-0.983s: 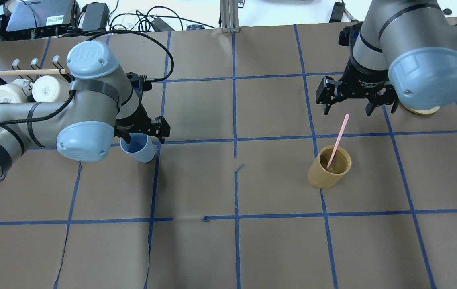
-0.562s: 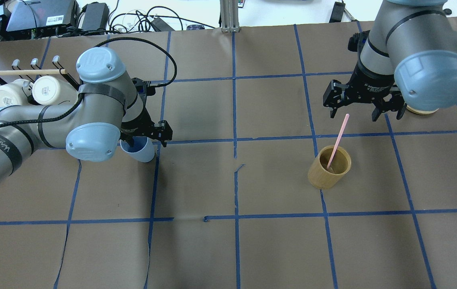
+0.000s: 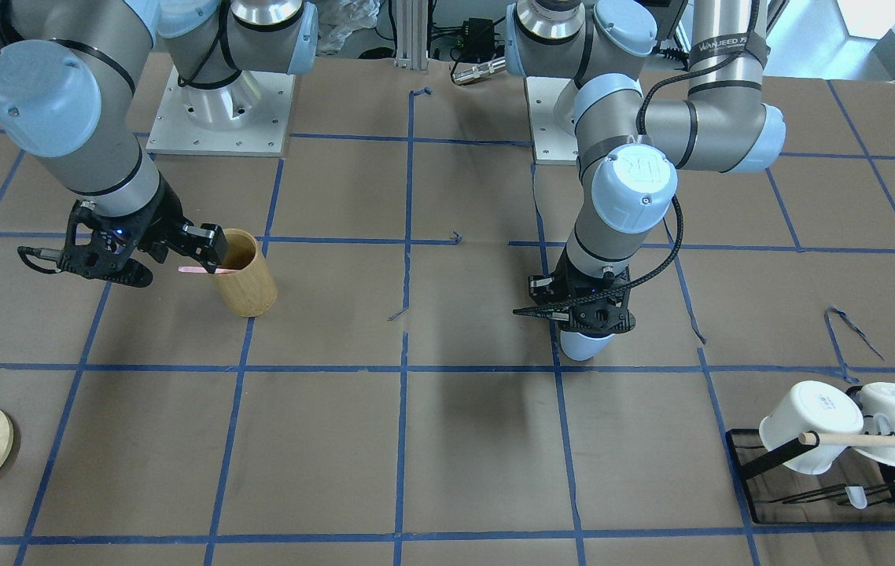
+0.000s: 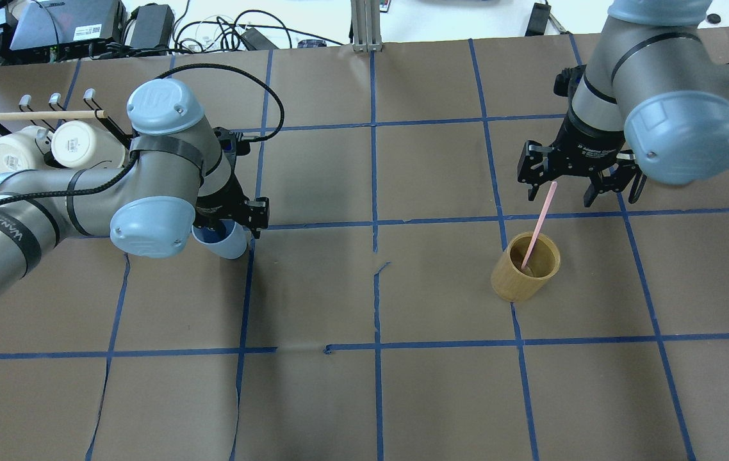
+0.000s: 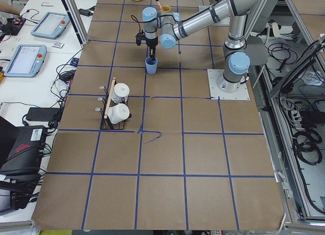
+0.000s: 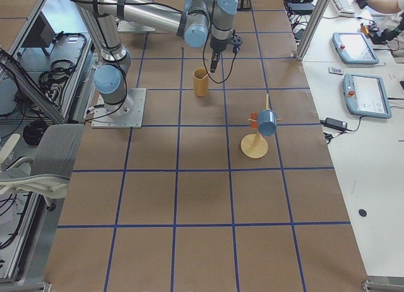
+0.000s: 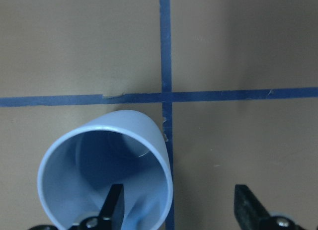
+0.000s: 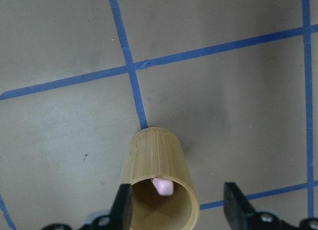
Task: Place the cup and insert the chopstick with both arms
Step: 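Lower the left gripper onto the blue cup while the right descends to the chopstick, then close the left gripper on the blue cup while the right grasps the chopstick, then set the blue cup nearer the robot with left gripper while right lifts chopstick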
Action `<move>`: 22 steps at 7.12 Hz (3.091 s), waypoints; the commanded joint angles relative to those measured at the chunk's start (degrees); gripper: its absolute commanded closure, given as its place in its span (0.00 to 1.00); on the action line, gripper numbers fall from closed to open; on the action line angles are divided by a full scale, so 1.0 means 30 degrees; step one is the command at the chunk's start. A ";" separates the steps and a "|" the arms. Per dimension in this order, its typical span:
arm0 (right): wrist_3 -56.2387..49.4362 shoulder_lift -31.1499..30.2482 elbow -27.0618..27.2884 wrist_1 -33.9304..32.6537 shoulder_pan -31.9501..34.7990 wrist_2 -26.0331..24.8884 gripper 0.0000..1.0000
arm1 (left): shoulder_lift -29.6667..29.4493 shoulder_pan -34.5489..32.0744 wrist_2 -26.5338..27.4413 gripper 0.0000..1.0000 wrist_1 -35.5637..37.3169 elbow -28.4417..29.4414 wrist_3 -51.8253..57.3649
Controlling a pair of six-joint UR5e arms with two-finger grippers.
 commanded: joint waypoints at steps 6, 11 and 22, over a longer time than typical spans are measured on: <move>-0.0054 0.0127 -0.0024 -0.0750 -0.0001 0.0593 0.57 | -0.1156 -0.1167 -0.1469 1.00 -0.0125 0.2182 -0.6211; -0.0055 0.0127 -0.0112 -0.0721 -0.0001 0.0593 0.96 | -0.1891 -0.8621 -0.1414 1.00 -0.0973 0.3420 -1.4615; 0.0033 -0.0781 -0.7132 0.6534 0.0057 0.0854 1.00 | -0.0285 -1.0079 -0.1707 0.00 -0.1883 0.1953 -1.6071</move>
